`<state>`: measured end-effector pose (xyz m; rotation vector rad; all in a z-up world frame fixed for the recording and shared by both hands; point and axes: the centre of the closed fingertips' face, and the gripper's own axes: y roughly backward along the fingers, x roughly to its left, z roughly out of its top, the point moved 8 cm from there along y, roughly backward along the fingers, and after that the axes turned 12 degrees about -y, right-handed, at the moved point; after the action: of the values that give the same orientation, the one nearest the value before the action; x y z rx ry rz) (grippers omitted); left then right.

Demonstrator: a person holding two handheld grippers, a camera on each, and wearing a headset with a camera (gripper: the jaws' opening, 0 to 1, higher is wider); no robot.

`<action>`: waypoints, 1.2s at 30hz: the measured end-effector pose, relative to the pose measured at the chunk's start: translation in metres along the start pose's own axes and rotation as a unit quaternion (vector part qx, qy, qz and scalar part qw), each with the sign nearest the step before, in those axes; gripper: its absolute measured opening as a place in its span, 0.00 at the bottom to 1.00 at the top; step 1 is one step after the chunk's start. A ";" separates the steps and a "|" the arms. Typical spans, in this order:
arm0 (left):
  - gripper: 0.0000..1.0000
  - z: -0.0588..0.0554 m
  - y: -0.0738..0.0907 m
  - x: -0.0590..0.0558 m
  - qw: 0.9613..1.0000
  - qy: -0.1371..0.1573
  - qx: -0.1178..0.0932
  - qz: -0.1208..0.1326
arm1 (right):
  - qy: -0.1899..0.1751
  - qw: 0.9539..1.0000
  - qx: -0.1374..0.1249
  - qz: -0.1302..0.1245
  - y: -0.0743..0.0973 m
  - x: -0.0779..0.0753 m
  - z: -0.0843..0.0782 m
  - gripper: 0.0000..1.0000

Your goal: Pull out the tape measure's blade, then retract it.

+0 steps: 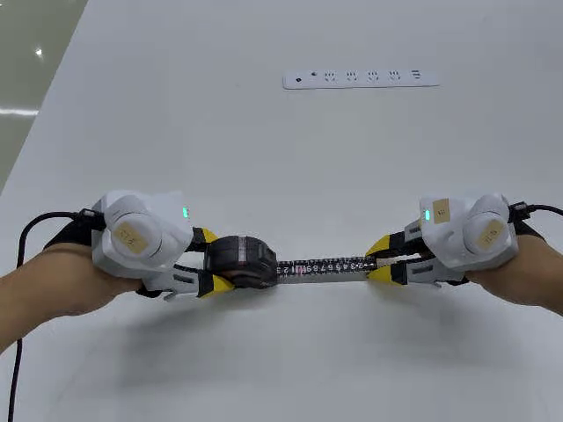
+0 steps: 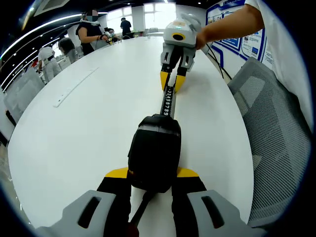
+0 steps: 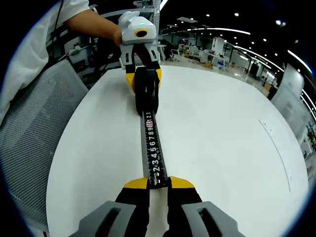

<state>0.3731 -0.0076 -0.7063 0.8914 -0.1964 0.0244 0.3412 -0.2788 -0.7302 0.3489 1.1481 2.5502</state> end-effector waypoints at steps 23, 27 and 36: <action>0.26 -0.002 -0.002 0.001 1.000 0.000 -0.001 -0.001 | -0.013 1.000 0.010 -0.009 0.017 -0.006 -0.018 0.09; 0.26 -0.002 -0.002 0.001 1.000 0.000 -0.001 -0.001 | -0.016 1.000 0.015 -0.010 0.021 -0.006 -0.022 0.09; 0.26 -0.001 -0.002 0.001 1.000 0.001 -0.001 -0.001 | -0.027 0.999 0.022 -0.022 0.033 -0.010 -0.033 0.09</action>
<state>0.3746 -0.0079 -0.7084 0.8898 -0.1938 0.0233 0.3329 -0.3259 -0.7271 0.3971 1.1805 2.4661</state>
